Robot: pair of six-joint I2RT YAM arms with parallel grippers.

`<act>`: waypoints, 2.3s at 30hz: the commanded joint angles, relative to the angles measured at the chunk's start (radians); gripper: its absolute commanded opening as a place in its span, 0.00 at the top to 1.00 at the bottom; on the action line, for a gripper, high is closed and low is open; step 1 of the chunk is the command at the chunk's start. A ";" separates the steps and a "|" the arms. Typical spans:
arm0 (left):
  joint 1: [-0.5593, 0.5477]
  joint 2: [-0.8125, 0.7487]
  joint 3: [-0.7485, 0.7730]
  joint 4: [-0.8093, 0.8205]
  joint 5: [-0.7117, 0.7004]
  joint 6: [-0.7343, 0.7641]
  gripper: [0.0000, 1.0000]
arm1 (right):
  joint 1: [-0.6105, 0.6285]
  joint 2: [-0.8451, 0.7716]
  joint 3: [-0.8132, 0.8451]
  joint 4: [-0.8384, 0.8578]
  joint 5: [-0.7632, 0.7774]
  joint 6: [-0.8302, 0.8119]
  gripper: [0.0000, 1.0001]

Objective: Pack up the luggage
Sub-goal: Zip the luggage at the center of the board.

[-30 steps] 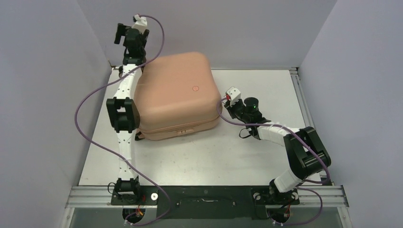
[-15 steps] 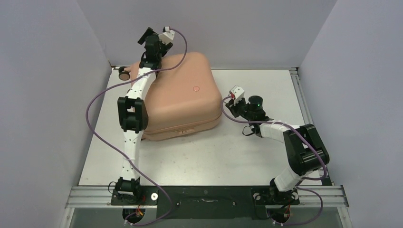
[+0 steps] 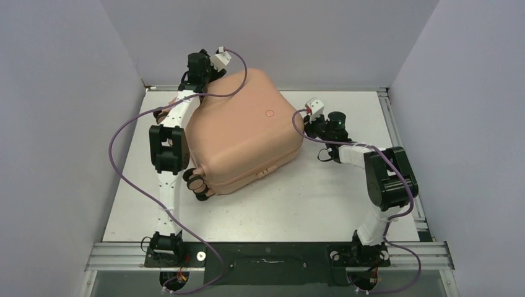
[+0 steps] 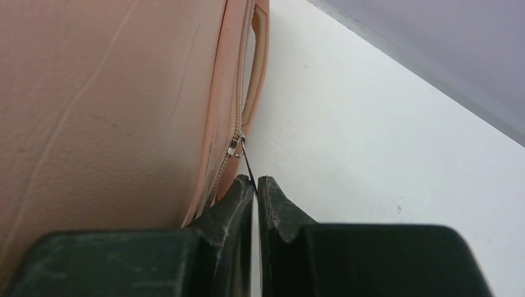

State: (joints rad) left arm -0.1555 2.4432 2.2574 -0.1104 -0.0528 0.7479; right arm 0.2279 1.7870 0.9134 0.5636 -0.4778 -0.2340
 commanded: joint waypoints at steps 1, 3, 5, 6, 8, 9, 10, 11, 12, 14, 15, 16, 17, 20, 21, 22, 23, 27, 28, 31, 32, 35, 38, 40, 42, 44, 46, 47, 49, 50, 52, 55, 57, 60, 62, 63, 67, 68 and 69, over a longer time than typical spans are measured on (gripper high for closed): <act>-0.083 -0.037 -0.025 -0.207 0.179 -0.028 0.31 | -0.018 0.054 0.087 0.026 0.045 0.004 0.95; -0.089 -0.031 -0.011 -0.222 0.191 -0.033 0.32 | -0.024 0.069 0.112 0.022 -0.003 0.034 0.95; -0.100 -0.032 -0.007 -0.226 0.198 -0.035 0.32 | -0.028 0.070 0.118 0.024 -0.089 0.064 0.95; -0.104 -0.033 -0.004 -0.230 0.207 -0.037 0.32 | -0.028 0.063 0.109 0.026 -0.131 0.071 0.95; -0.116 -0.030 0.004 -0.238 0.225 -0.042 0.32 | -0.022 0.039 0.078 0.034 -0.205 0.074 0.95; -0.123 -0.027 0.010 -0.243 0.236 -0.044 0.32 | -0.018 0.023 0.058 0.036 -0.220 0.069 0.95; -0.130 -0.021 0.019 -0.249 0.241 -0.044 0.32 | -0.015 0.003 0.037 0.035 -0.235 0.064 0.95; -0.139 -0.014 0.028 -0.254 0.246 -0.042 0.32 | -0.014 -0.017 0.013 0.035 -0.250 0.055 0.95; -0.148 -0.008 0.039 -0.261 0.255 -0.040 0.32 | -0.012 -0.038 -0.010 0.033 -0.257 0.045 0.95; -0.163 0.005 0.056 -0.269 0.278 -0.037 0.33 | -0.009 -0.089 -0.053 0.009 -0.269 0.015 0.95; -0.170 0.012 0.063 -0.275 0.294 -0.033 0.33 | -0.009 -0.112 -0.074 -0.005 -0.274 0.000 0.95; -0.182 0.017 0.070 -0.283 0.312 -0.027 0.33 | -0.009 -0.134 -0.094 -0.024 -0.279 -0.015 0.95; -0.191 0.022 0.079 -0.293 0.327 -0.021 0.33 | -0.009 -0.156 -0.111 -0.042 -0.286 -0.029 0.95; -0.220 0.030 0.107 -0.329 0.385 -0.007 0.34 | -0.011 -0.232 -0.171 -0.098 -0.295 -0.066 0.95; -0.229 0.032 0.113 -0.345 0.409 -0.005 0.34 | -0.017 -0.258 -0.197 -0.112 -0.293 -0.071 0.95; -0.237 0.034 0.122 -0.367 0.434 0.004 0.34 | -0.025 -0.279 -0.213 -0.124 -0.286 -0.074 0.95; -0.248 0.034 0.126 -0.386 0.458 0.010 0.35 | -0.034 -0.298 -0.227 -0.139 -0.272 -0.080 0.95; -0.293 0.034 0.130 -0.445 0.503 0.042 0.36 | -0.116 -0.331 -0.257 -0.140 -0.202 -0.082 0.95; -0.304 0.035 0.130 -0.457 0.509 0.048 0.36 | -0.141 -0.323 -0.252 -0.134 -0.199 -0.078 0.95; -0.330 0.040 0.131 -0.494 0.533 0.054 0.37 | -0.206 -0.282 -0.212 -0.093 -0.184 -0.040 0.95; -0.335 0.042 0.132 -0.503 0.539 0.057 0.38 | -0.218 -0.262 -0.187 -0.085 -0.174 -0.029 0.95; -0.348 0.048 0.137 -0.520 0.549 0.055 0.38 | -0.225 -0.173 -0.101 -0.063 -0.156 0.004 0.95; -0.356 0.047 0.137 -0.534 0.559 0.053 0.39 | -0.222 -0.089 -0.010 -0.032 -0.143 0.063 0.95; -0.359 0.045 0.139 -0.548 0.570 0.056 0.40 | -0.194 -0.039 0.046 -0.033 -0.096 0.078 0.95; -0.362 0.042 0.142 -0.559 0.577 0.056 0.41 | -0.164 0.010 0.118 -0.051 -0.033 0.078 0.95; -0.363 0.039 0.145 -0.567 0.580 0.056 0.42 | -0.138 0.058 0.182 -0.086 0.032 0.081 0.95; -0.363 0.034 0.153 -0.573 0.581 0.054 0.42 | -0.125 0.106 0.240 -0.107 0.076 0.095 0.95; -0.363 0.030 0.156 -0.576 0.583 0.052 0.42 | -0.120 0.129 0.268 -0.117 0.092 0.103 0.95; -0.363 0.014 0.161 -0.574 0.578 0.039 0.42 | -0.114 0.163 0.321 -0.146 0.102 0.109 0.95; -0.362 0.004 0.162 -0.573 0.575 0.032 0.42 | -0.111 0.174 0.340 -0.156 0.115 0.110 0.95; -0.360 -0.026 0.157 -0.567 0.557 0.015 0.42 | -0.107 0.193 0.381 -0.181 0.124 0.105 0.95; -0.356 -0.094 0.139 -0.547 0.479 -0.031 0.35 | -0.108 0.195 0.394 -0.195 0.122 0.107 0.95; -0.340 -0.165 0.106 -0.535 0.417 -0.060 0.16 | -0.111 0.177 0.372 -0.184 0.119 0.107 0.95; -0.295 -0.310 0.010 -0.535 0.348 -0.106 0.02 | -0.114 0.160 0.342 -0.173 0.119 0.102 0.95; -0.248 -0.430 -0.069 -0.572 0.331 -0.123 0.04 | -0.121 0.160 0.338 -0.174 0.116 0.108 0.95; -0.218 -0.499 -0.126 -0.588 0.342 -0.128 0.04 | -0.125 0.161 0.336 -0.172 0.114 0.111 0.95; -0.102 -0.836 -0.374 -0.749 0.410 -0.043 0.04 | -0.139 0.155 0.318 -0.135 0.120 0.112 0.95; -0.082 -0.919 -0.453 -0.810 0.429 0.009 0.04 | -0.142 0.157 0.319 -0.131 0.120 0.112 0.95; -0.064 -1.002 -0.533 -0.866 0.449 0.063 0.04 | -0.145 0.160 0.321 -0.129 0.122 0.112 0.95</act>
State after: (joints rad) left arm -0.3145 1.7348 1.9114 -0.7162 0.3084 0.6949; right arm 0.1501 1.9690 1.2316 0.3214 -0.5171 -0.1207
